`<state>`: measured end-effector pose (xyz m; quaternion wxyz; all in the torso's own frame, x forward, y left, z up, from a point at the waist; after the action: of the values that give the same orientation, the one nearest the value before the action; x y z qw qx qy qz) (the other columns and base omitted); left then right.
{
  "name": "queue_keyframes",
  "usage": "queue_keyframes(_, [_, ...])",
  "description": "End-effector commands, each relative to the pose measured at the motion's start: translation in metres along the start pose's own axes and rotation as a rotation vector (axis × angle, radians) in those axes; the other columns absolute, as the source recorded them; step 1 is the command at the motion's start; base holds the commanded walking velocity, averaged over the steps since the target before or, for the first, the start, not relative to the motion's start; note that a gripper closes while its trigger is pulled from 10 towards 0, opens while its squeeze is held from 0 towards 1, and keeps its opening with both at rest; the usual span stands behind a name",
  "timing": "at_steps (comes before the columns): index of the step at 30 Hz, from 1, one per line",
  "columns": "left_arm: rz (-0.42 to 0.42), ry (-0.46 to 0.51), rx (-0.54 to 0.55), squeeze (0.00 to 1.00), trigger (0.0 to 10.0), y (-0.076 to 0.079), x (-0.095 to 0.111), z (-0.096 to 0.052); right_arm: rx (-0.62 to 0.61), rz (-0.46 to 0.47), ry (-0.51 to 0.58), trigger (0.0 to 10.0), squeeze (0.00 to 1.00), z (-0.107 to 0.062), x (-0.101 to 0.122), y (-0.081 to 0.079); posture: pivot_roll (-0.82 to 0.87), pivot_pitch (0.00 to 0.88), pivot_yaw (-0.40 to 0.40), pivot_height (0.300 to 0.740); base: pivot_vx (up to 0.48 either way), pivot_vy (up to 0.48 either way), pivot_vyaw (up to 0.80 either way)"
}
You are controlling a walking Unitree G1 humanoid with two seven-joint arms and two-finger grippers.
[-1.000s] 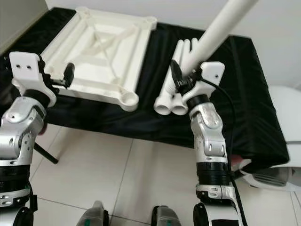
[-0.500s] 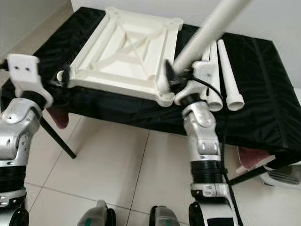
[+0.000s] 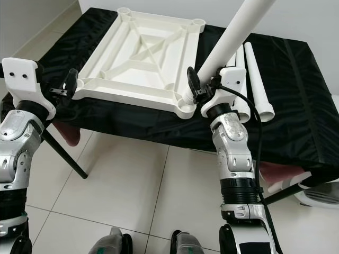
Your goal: Building children table
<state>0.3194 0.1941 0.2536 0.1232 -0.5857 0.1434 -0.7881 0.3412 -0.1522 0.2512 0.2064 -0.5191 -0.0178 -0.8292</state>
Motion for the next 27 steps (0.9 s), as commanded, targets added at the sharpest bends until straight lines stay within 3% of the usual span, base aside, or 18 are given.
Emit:
queue_keyframes(1, [-0.008,-0.009,-0.010,0.00,10.0,-0.0004,-0.0020,-0.0024,0.004,-0.015,0.024,10.0,0.00,0.0002,0.0057,-0.0007,0.02,0.138,-0.018,0.740,0.000,0.000,0.00])
queue_keyframes(11, [-0.025,-0.015,0.004,0.00,10.0,-0.0039,-0.0031,-0.0047,0.014,-0.025,0.013,10.0,0.00,0.0011,0.0038,-0.0007,0.03,0.137,-0.027,0.740,0.000,0.000,0.00])
queue_keyframes(27, [-0.048,-0.016,0.028,0.00,10.0,-0.0066,-0.0032,-0.0064,0.029,-0.031,0.007,10.0,0.00,0.0037,0.0037,-0.0019,0.03,0.121,-0.041,0.740,0.280,0.000,0.00])
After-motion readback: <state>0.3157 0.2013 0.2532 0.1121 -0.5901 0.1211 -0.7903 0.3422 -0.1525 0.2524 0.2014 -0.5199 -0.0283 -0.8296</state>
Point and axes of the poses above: a point about 5 cm out from each wrist's last joint towards the gripper, its own z axis pointing out of the wrist towards the gripper, its own x axis along the axis of the wrist's last joint, y = z × x, the point moved 1 cm from there along z, pointing out of the wrist towards the gripper, and after that the axes turned 15 degrees about z, right-handed, at the moved point
